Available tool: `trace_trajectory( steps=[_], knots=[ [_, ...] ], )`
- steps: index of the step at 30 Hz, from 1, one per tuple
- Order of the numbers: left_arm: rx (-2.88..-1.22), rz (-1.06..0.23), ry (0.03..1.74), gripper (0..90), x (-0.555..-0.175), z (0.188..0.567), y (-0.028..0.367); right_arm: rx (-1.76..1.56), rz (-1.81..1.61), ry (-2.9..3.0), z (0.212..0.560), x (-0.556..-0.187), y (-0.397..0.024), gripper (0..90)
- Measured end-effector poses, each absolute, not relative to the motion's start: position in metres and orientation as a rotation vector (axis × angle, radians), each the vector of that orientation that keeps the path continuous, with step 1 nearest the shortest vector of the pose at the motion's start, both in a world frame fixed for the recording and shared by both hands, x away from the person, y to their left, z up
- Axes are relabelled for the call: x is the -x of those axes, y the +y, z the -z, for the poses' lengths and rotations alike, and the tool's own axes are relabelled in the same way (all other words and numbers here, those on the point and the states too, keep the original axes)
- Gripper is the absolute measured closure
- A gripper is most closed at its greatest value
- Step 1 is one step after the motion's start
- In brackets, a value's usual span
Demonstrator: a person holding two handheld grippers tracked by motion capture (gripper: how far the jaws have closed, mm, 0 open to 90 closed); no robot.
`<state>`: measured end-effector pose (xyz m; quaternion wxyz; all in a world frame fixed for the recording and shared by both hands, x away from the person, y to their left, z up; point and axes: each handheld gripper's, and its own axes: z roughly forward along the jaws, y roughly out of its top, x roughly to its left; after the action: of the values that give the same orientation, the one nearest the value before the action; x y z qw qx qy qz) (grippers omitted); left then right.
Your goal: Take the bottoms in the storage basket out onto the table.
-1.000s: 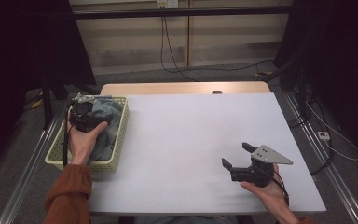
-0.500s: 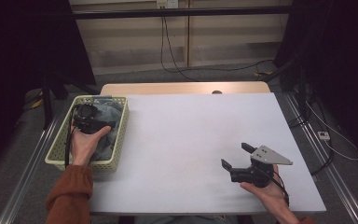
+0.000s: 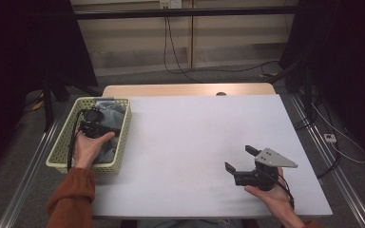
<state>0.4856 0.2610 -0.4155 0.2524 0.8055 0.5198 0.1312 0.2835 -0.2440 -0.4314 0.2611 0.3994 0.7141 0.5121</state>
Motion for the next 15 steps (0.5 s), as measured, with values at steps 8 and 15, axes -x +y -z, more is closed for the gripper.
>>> trace_trajectory(
  steps=[8,15],
  knots=[
    [-2.232,-0.320,1.430,46.2,-0.4848,0.4174,0.2578,-1.085,-1.382,1.933,0.4317,-0.2839,-0.2437,5.5],
    [-2.231,-0.323,1.425,60.6,-0.4830,0.4148,0.2574,-1.092,-1.381,1.927,0.4319,-0.2844,-0.2446,5.5]
  ],
)
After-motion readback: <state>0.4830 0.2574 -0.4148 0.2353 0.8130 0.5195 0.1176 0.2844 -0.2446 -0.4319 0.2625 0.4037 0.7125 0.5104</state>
